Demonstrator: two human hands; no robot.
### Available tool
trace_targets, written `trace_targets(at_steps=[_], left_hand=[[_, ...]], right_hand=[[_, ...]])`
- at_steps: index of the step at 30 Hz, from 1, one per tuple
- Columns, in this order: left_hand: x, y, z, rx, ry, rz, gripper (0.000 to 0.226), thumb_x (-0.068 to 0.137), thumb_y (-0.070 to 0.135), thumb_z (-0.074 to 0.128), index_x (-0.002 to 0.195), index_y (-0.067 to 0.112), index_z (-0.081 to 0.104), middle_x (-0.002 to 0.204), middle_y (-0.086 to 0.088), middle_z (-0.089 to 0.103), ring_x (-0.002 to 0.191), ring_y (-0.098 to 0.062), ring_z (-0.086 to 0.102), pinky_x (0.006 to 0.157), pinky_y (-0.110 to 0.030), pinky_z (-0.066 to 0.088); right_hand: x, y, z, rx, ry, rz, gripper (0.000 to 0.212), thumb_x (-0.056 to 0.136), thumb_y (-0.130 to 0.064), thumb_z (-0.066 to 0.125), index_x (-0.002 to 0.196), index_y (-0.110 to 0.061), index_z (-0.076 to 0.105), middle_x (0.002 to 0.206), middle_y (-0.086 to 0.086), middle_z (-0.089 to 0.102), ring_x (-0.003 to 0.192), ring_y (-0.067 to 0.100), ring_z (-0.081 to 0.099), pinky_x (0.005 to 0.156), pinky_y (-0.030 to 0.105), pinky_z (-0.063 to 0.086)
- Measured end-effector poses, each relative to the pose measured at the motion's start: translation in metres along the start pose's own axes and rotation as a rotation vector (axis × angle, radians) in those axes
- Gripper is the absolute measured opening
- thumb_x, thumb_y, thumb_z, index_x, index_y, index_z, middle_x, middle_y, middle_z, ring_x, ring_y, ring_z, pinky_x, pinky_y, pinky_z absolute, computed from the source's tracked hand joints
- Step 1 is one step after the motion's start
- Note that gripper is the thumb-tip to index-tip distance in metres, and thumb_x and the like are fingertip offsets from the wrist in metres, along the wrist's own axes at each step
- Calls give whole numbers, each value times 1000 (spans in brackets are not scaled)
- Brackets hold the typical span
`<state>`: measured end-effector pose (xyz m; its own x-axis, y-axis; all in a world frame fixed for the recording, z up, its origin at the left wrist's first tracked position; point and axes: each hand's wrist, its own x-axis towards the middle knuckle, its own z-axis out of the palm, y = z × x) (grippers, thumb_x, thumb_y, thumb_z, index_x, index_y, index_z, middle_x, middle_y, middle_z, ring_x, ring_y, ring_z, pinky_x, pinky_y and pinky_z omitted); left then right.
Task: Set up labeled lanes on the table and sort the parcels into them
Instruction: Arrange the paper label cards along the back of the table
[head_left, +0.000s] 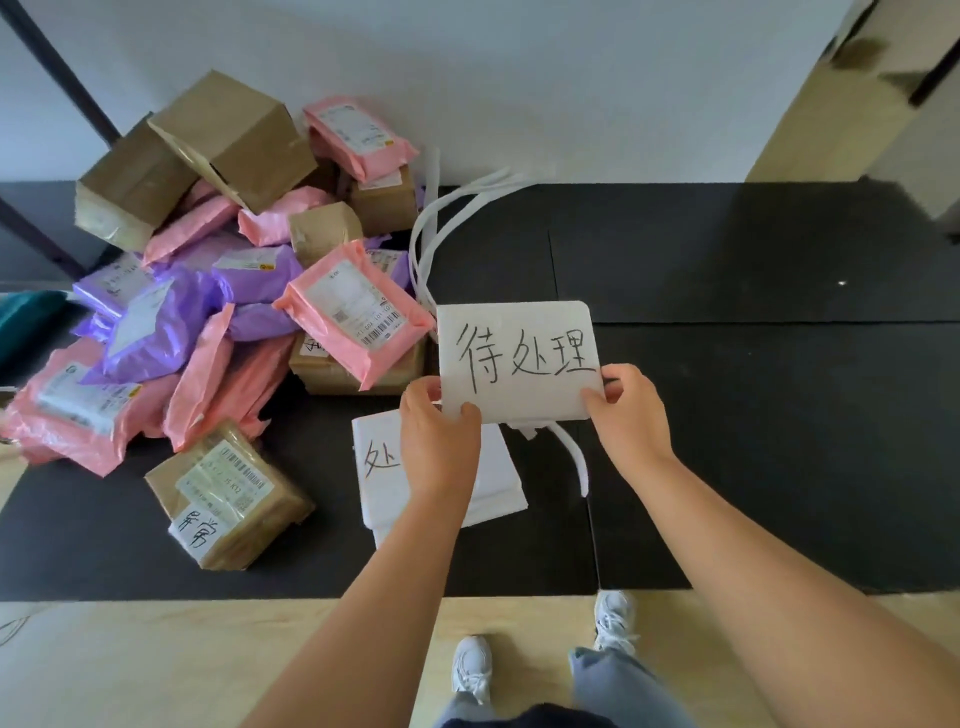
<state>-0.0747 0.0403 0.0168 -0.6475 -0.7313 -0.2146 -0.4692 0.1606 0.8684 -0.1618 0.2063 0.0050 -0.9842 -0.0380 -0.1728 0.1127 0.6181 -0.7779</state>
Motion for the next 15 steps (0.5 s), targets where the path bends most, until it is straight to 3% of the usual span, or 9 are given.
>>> trace_targets(at_steps=[2, 6, 10, 15], left_hand=[[7, 14, 23, 35, -15, 42, 40, 90, 18, 64, 126, 25, 49, 126, 7, 52, 102, -11, 57, 82, -30, 54], [20, 40, 72, 136, 4, 110, 45, 93, 19, 62, 136, 23, 50, 131, 4, 48, 111, -13, 54, 77, -19, 46], [38, 67, 121, 189, 3, 80, 47, 95, 21, 60, 140, 23, 48, 128, 2, 50, 113, -15, 55, 93, -31, 52], [72, 85, 157, 234, 17, 74, 44, 96, 20, 58, 139, 22, 49, 127, 3, 51, 109, -14, 57, 86, -26, 48]], right_hand=[[23, 7, -16, 12, 14, 12, 31, 94, -20, 62, 124, -18, 55, 115, 0, 61, 77, 0, 53, 58, 14, 37], [74, 20, -49, 25, -23, 6, 35, 94, -20, 63, 127, -19, 56, 119, 0, 60, 79, 1, 53, 58, 13, 37], [133, 30, -76, -22, -66, -31, 39, 93, -22, 65, 131, -20, 56, 122, 1, 59, 87, 6, 55, 60, 14, 37], [196, 29, -82, -60, -111, -54, 40, 93, -22, 66, 131, -20, 56, 123, 2, 60, 94, 10, 56, 63, 16, 38]])
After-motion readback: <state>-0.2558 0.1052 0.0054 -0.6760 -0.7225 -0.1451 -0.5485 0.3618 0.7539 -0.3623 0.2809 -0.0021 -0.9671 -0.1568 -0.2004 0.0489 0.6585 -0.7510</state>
